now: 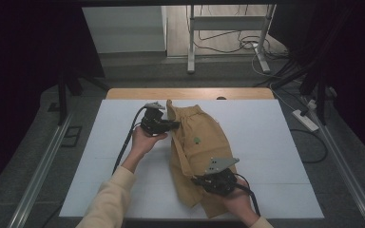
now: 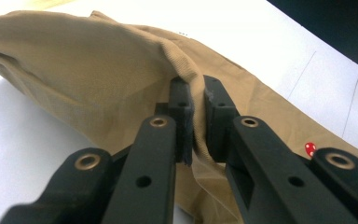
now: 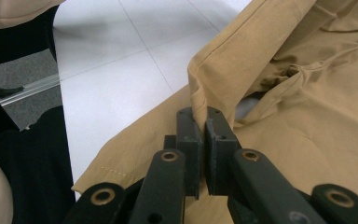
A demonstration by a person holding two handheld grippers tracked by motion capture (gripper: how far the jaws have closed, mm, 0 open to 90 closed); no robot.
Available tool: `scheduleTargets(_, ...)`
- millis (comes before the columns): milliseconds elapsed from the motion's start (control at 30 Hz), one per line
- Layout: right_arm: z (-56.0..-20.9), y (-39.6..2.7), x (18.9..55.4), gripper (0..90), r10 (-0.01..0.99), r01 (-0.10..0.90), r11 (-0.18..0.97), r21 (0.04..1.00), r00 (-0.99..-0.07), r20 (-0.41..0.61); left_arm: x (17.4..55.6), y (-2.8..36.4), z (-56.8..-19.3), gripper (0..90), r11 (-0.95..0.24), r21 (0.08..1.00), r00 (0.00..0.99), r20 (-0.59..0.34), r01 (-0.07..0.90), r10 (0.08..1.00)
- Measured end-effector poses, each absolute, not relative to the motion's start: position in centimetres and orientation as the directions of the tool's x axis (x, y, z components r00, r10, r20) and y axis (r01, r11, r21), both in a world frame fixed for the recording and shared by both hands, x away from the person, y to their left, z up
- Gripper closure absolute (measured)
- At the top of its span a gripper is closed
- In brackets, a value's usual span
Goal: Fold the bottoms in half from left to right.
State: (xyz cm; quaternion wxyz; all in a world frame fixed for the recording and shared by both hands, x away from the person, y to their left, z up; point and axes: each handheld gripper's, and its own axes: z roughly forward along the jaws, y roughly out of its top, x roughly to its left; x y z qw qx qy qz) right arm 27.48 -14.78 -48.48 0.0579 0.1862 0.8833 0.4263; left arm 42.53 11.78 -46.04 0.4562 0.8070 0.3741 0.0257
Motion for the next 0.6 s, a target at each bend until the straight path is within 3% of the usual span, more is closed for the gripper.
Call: scheduleTargets(600,-48.1,-17.0,27.6,85.7,0.42,0.303,0.544,0.782,-0.906,0.059,43.0,10.3,-45.9,83.3,-0.307,0.757,0.724,-0.3,0.577,0.621)
